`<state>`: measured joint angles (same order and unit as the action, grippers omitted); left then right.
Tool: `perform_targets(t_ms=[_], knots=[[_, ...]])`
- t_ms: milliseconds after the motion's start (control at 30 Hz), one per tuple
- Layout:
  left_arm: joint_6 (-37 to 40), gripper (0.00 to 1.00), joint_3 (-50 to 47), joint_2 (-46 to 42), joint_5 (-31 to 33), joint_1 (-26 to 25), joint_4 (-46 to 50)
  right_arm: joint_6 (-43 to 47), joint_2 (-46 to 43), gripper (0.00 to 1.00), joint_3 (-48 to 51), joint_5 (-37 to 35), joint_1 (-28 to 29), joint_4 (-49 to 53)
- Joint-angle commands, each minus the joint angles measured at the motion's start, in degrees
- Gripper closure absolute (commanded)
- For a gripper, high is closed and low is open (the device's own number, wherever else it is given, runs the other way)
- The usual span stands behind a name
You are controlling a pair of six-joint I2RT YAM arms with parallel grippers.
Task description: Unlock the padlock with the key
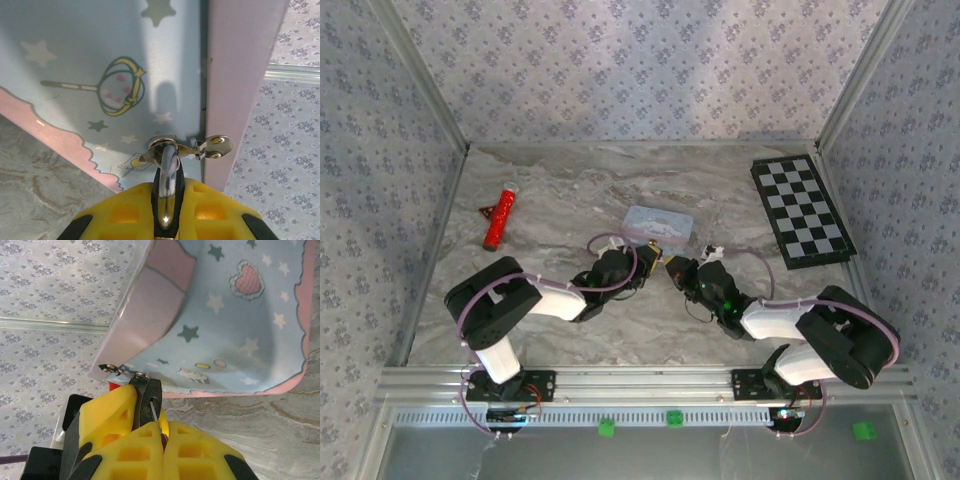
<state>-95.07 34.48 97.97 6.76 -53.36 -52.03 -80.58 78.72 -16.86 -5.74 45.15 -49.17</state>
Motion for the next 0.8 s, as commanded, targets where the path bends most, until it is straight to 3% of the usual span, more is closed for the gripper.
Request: perform_targets(t_ms=[0, 267, 533, 767], knots=[[0.46, 1.0, 5.01, -0.54, -12.36, -4.9, -10.21, 1.28, 0.54, 1.0, -4.13, 12.35, -0.95, -5.7], [1.8, 1.0, 3.67, -1.91, -12.83, -5.27, -9.22, 1.97, -1.32, 1.0, -2.78, 19.21, -11.01, -3.18], [2.11, 1.0, 3.99, -1.56, -13.59, -5.26, -9.32, 4.65, -5.32, 1.0, -2.1, 21.15, -15.14, 2.41], [3.14, 1.0, 4.41, -1.77, -15.7, -5.26, -8.54, 7.58, -3.28, 1.0, -3.07, 28.66, -19.86, 1.87]])
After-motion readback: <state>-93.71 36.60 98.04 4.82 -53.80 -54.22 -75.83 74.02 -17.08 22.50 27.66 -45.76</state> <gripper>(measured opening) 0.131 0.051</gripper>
